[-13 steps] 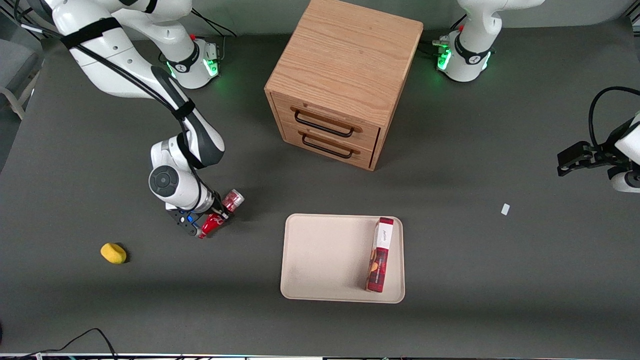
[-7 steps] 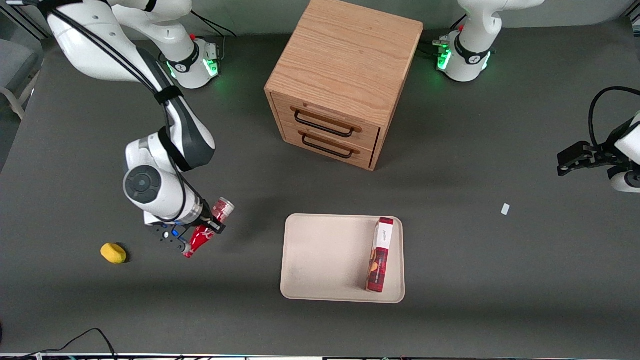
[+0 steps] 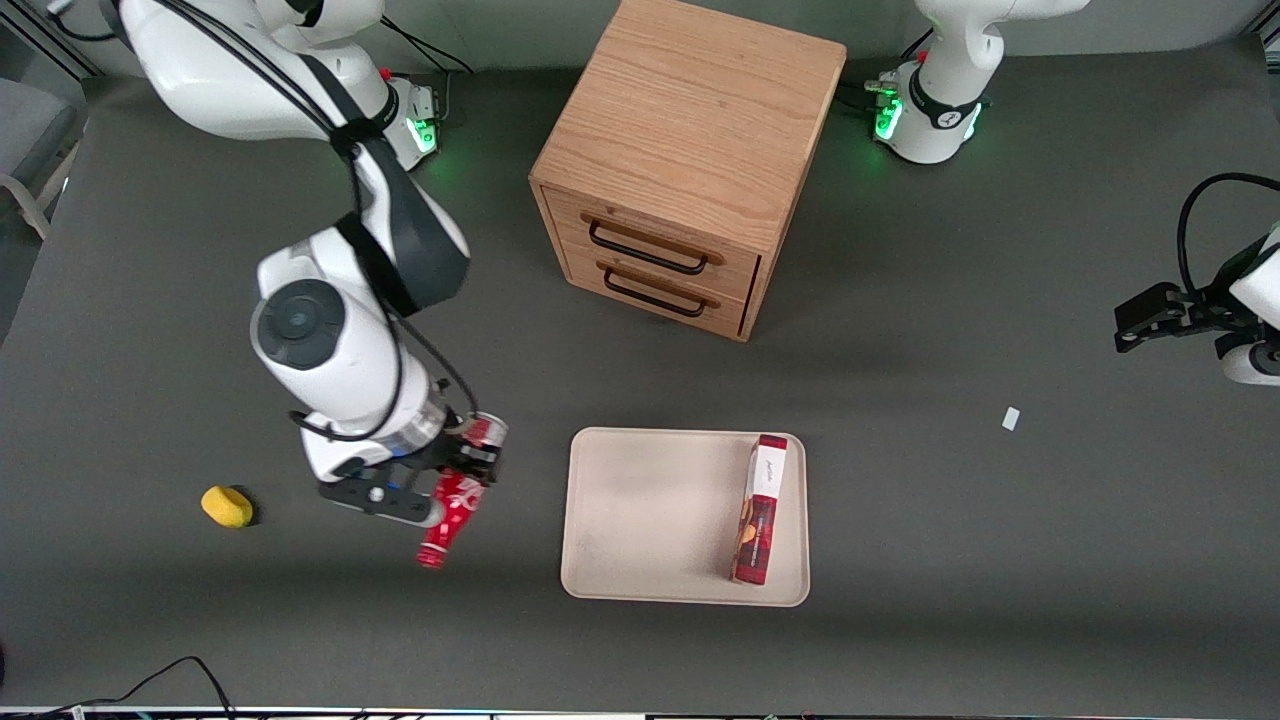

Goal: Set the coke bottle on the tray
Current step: 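Lift the bottle and carry it over the cream tray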

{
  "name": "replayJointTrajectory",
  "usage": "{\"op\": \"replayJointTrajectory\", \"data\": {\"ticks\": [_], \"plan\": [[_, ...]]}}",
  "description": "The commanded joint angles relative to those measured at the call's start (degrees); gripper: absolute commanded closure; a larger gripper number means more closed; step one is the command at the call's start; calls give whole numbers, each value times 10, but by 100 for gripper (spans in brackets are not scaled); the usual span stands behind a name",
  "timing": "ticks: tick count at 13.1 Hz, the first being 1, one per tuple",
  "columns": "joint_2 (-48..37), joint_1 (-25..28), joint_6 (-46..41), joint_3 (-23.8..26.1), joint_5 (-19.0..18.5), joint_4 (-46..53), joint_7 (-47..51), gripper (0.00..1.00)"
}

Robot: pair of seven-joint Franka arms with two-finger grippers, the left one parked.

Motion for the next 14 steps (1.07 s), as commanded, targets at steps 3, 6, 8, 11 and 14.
{"op": "replayJointTrajectory", "data": {"ticks": [3, 6, 8, 11, 14], "plan": [[153, 51, 114, -3, -2, 106, -83, 100], [212, 66, 146, -5, -4, 111, -88, 100], [224, 66, 145, -4, -3, 110, -87, 100], [241, 64, 152, -4, -1, 110, -85, 98], [258, 63, 182, -6, 12, 109, -85, 69]]}}
